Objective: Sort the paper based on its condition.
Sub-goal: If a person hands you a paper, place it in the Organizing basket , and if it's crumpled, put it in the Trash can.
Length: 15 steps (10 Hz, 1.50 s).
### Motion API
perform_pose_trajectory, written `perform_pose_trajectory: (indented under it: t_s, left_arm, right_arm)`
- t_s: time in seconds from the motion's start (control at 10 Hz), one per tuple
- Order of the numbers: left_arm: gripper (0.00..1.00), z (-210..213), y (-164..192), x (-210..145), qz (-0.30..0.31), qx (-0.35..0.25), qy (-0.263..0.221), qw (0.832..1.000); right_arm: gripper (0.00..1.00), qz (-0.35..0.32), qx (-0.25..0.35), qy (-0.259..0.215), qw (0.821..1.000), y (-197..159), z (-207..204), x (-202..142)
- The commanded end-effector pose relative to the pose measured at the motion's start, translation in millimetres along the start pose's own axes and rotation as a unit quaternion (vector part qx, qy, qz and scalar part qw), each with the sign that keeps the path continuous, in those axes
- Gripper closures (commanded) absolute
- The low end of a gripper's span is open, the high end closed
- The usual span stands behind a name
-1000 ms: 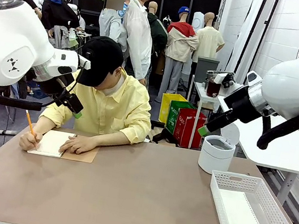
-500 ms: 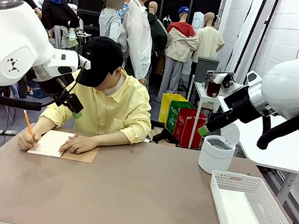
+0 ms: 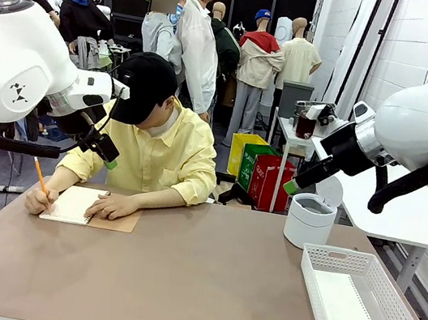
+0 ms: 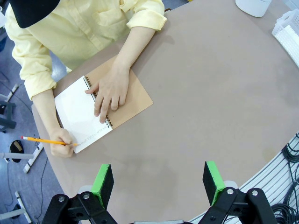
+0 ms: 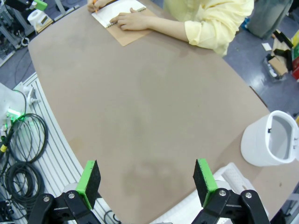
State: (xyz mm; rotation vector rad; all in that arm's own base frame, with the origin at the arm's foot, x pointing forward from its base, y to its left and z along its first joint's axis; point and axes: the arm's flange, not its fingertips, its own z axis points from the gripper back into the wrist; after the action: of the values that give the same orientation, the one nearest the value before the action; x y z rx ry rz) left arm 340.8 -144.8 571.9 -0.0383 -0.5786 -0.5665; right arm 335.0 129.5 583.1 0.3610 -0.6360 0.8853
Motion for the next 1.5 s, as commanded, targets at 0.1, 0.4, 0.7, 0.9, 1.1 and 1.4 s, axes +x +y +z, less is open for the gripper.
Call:
perform_pose_trajectory:
  t_s: [0.1, 0.4, 0.7, 0.9, 1.1, 1.4]
  left_arm:
    - [0.00, -1.2, 1.6, -0.3, -0.004, 0.001, -0.006, 1.000]
    - [0.00, -1.2, 1.6, -0.3, -0.004, 0.001, -0.006, 1.000]
    - [0.00, -1.2, 1.6, -0.3, -0.004, 0.001, -0.006, 1.000]
    - [0.00, -1.2, 1.6, -0.3, -0.004, 0.001, -0.006, 1.000]
    - [0.00, -1.2, 1.6, -0.3, -0.004, 0.001, -0.006, 1.000]
    - [0.00, -1.2, 1.6, -0.3, -0.004, 0.001, -0.006, 1.000]
  right_arm:
    - [0.00, -0.002, 0.003, 0.001, 1.000, -0.1, 0.9, -1.0]
    - [0.00, -0.002, 0.003, 0.001, 1.000, -0.1, 0.9, -1.0]
    - [0.00, -0.002, 0.003, 0.001, 1.000, -0.1, 0.9, -1.0]
    - [0.00, -0.002, 0.003, 0.001, 1.000, -0.1, 0.9, -1.0]
    - [0.00, -0.002, 0.003, 0.001, 1.000, -0.1, 0.9, -1.0]
    - [0.00, -0.002, 0.003, 0.001, 1.000, -0.1, 0.9, -1.0]
